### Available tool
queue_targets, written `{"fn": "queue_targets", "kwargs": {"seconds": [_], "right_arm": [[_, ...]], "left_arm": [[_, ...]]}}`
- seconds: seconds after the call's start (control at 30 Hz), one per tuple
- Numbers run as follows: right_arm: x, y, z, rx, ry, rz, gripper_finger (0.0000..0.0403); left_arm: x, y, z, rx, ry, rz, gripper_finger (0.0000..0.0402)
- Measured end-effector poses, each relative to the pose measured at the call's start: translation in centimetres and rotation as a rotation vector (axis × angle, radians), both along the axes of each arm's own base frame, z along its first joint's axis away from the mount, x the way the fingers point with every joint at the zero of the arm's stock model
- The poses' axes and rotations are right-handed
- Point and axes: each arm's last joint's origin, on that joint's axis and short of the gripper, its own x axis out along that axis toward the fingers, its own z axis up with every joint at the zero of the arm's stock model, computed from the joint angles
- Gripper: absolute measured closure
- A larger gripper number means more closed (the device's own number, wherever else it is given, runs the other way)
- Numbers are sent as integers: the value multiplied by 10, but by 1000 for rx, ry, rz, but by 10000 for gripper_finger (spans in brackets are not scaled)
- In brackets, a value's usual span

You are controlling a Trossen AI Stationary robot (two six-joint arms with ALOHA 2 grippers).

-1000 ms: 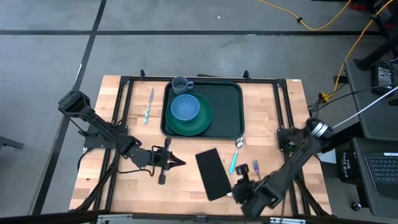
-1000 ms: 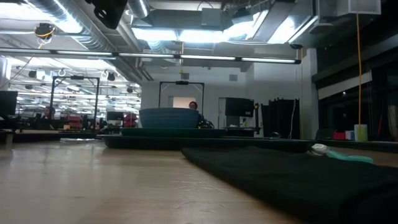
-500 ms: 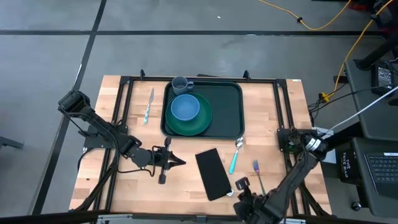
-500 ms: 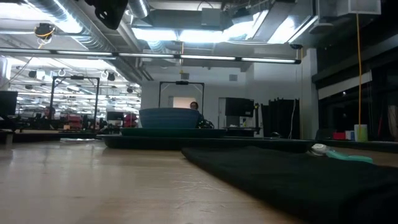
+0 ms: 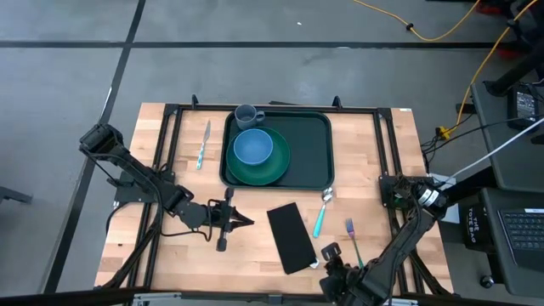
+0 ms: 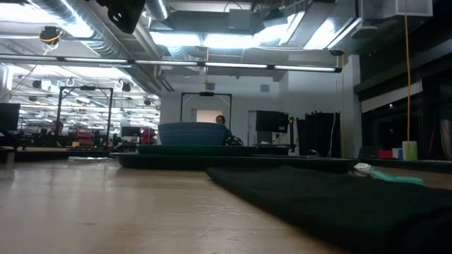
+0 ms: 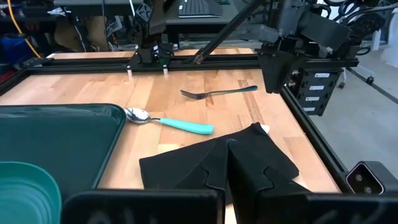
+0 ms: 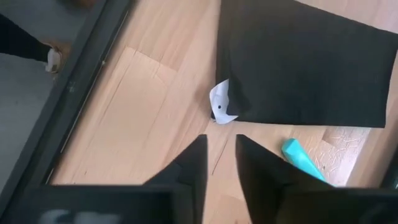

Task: Set up tray
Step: Put the black table napkin to the right of the green plate on the black tray

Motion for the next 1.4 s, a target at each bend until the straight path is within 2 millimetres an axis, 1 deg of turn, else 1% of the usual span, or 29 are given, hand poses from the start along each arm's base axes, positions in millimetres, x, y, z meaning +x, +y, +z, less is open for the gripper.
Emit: {"fn": "queue_targets", "kwargs": {"seconds": [0.13, 0.23, 0.33, 0.47, 0.63, 0.73, 0.87, 1.13, 1.4], "right_arm": [[1, 1, 0, 13, -9, -9, 264], [5, 5, -1, 42, -73, -10, 228], [7, 5, -7, 24, -136, 3, 197], [4, 1, -21, -9, -129, 30, 172], [4, -2, -39, -36, -189, 72, 166], [5, -3, -45, -63, -234, 104, 169], [2, -6, -55, -68, -223, 122, 170], [0, -10, -66, -62, -237, 118, 170], [2, -21, -80, -60, -240, 96, 170]], "left_arm": [[0, 0, 0, 0, 0, 0, 399], [0, 0, 0, 0, 0, 0, 396], [0, 0, 0, -1, -2, 0, 397], [0, 0, 1, -13, -4, 3, 400], [0, 0, 1, -13, -4, 1, 398], [0, 0, 1, -13, -4, 2, 396], [0, -1, 1, -13, -4, 1, 399], [0, -1, 1, -13, -4, 2, 397], [0, -1, 1, -13, -4, 2, 400]]}}
